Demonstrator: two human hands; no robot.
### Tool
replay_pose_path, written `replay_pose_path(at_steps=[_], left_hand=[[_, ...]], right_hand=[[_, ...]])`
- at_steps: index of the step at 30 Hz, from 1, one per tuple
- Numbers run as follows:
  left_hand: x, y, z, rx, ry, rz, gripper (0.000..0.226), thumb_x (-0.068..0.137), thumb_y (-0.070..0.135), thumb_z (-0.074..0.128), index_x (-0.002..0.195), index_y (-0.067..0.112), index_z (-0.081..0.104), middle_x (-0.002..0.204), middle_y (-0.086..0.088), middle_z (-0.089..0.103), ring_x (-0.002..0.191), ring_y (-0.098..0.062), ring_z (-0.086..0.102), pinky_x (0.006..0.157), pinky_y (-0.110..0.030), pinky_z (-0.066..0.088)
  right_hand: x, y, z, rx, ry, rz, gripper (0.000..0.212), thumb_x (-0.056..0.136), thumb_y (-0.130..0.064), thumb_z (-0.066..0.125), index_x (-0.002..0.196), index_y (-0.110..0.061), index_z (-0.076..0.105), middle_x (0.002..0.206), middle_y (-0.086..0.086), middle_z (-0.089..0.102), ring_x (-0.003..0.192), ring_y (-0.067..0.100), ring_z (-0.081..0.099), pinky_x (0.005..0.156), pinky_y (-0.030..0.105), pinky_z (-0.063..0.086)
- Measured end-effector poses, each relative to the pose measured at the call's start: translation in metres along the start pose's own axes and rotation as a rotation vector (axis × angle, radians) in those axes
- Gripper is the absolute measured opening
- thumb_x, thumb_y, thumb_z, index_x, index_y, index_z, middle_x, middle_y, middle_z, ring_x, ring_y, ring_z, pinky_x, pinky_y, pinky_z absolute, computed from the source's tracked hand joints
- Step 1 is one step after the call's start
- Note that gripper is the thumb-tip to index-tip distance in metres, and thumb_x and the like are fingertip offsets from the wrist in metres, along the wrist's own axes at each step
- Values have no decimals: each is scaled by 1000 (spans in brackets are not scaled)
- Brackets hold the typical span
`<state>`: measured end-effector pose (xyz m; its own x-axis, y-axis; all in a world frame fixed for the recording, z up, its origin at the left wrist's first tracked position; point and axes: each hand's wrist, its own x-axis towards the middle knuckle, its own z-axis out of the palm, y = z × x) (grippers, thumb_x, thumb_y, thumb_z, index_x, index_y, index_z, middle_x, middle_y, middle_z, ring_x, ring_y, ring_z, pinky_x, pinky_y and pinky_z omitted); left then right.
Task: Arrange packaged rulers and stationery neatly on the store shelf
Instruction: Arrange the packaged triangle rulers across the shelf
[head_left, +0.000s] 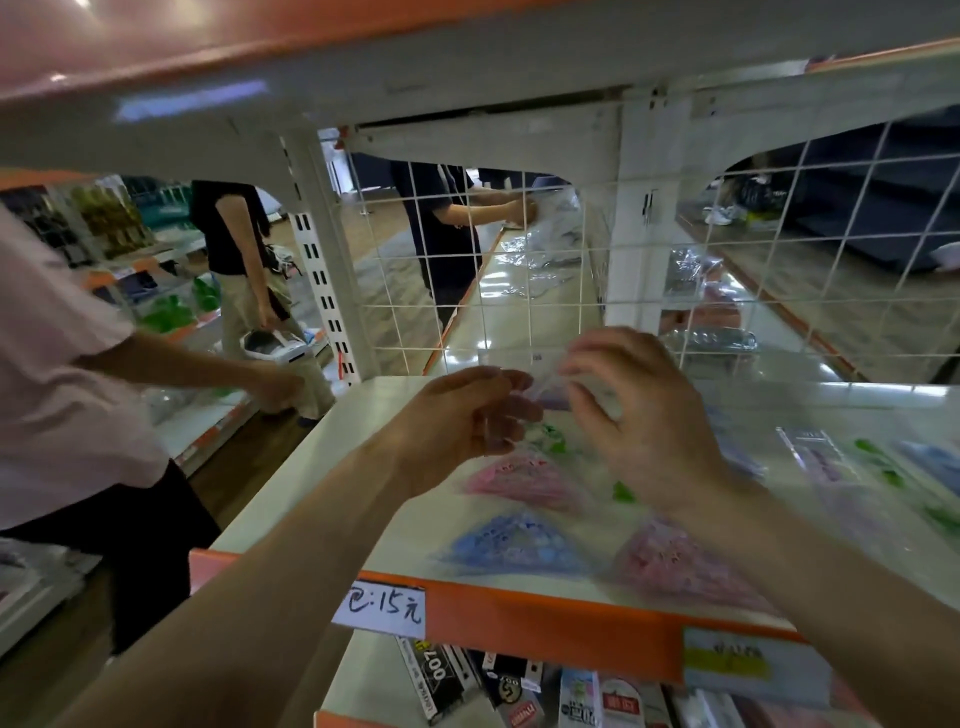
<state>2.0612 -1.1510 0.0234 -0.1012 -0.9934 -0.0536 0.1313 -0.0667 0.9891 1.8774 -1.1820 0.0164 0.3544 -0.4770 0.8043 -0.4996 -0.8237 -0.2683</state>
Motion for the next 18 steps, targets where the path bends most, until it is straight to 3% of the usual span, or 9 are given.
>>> replay_pose_path(at_steps=[4,8,11,14,16,18], left_hand=[[4,6,-1,109,1,-31,18,97,17,48,95,10,64,75,-7,66,62,-15,57,62,-25,48],[12,8,-3,112,25,-60,18,97,18,49,96,10,65,73,-6,65,61,-15,57,61,-26,49],[18,7,-5,130,49,-84,18,97,19,50,101,10,65,78,-8,66,62,-15,56,63,-27,49],[26,11,1,112,-12,-126,26,98,27,45,101,9,64,84,-8,66,67,-15,58,67,-29,49],[32,16,4,79,-41,-152,43,98,44,37,99,9,63,86,-7,67,73,-17,62,72,-32,48],[42,21,1,10,27,-168,53,95,54,36,101,10,65,86,-5,67,78,-19,64,76,-35,49]], right_hand=[[12,10,-7,-60,-182,138,28,88,-14,58,116,-12,64,118,3,57,108,22,52,82,33,46],[10,17,-5,13,-266,208,26,91,-16,58,117,-16,65,106,-2,63,90,11,58,76,25,46],[9,20,-1,-149,-310,79,31,84,-15,67,115,-12,65,107,3,61,95,20,55,77,33,47],[12,18,14,-323,-294,-115,35,71,-15,78,104,-9,67,101,8,61,88,29,58,66,36,48],[19,19,23,-265,-289,-34,27,80,-16,71,105,-10,67,101,5,62,87,27,60,64,31,45],[28,31,28,-80,-242,251,20,88,-16,64,108,-13,67,105,2,66,92,21,63,73,32,49]])
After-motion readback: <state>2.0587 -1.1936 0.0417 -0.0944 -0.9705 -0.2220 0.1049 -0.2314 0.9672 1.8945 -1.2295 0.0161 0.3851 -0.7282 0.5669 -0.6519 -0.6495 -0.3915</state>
